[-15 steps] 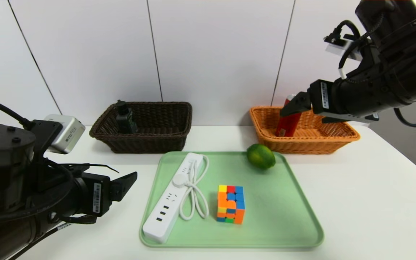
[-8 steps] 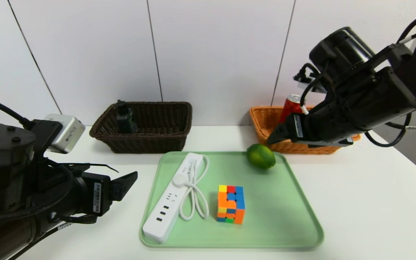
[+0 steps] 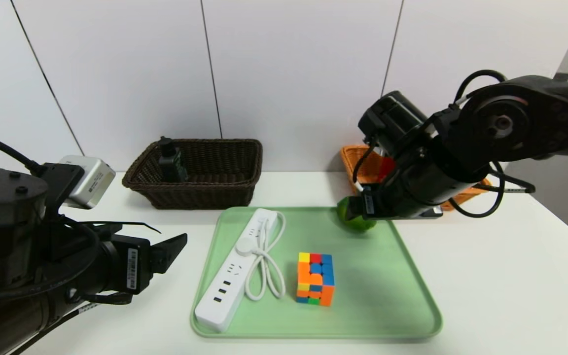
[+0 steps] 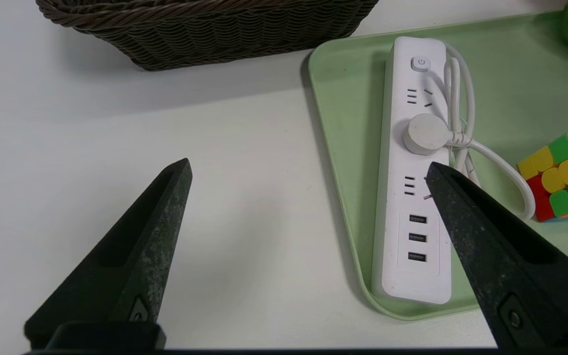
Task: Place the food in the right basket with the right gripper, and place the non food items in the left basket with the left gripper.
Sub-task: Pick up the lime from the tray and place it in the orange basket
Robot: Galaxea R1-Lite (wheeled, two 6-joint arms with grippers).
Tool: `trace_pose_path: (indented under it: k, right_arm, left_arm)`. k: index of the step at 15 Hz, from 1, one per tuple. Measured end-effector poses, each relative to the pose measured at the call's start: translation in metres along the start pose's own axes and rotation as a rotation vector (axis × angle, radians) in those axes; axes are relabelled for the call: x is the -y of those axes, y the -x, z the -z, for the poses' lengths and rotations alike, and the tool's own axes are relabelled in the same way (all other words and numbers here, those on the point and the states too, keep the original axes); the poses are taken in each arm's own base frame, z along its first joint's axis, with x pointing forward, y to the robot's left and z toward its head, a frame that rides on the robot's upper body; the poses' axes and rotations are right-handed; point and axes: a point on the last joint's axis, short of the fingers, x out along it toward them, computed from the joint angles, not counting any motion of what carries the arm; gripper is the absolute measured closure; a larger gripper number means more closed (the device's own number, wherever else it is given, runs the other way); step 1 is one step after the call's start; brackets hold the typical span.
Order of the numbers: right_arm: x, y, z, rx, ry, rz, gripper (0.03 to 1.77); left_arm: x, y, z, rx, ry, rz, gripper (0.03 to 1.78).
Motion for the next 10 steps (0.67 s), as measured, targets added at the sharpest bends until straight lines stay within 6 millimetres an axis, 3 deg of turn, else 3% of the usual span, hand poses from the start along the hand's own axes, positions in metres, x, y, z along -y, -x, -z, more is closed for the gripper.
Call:
trace_pose_path:
  k: [6,10]
  right_arm:
    - [-0.012,-0.033,-0.002,0.025,-0.005,-0.018,0.1]
    - [-0.006,-0.041,-0.005,0.02,0.026,-0.015,0.1]
  left_arm:
    - [0.0,0.0,0.001,-0.003,0.0,0.001,0.12]
    - [0.0,0.0,0.003,-0.013,-0.004,0.009,0.12]
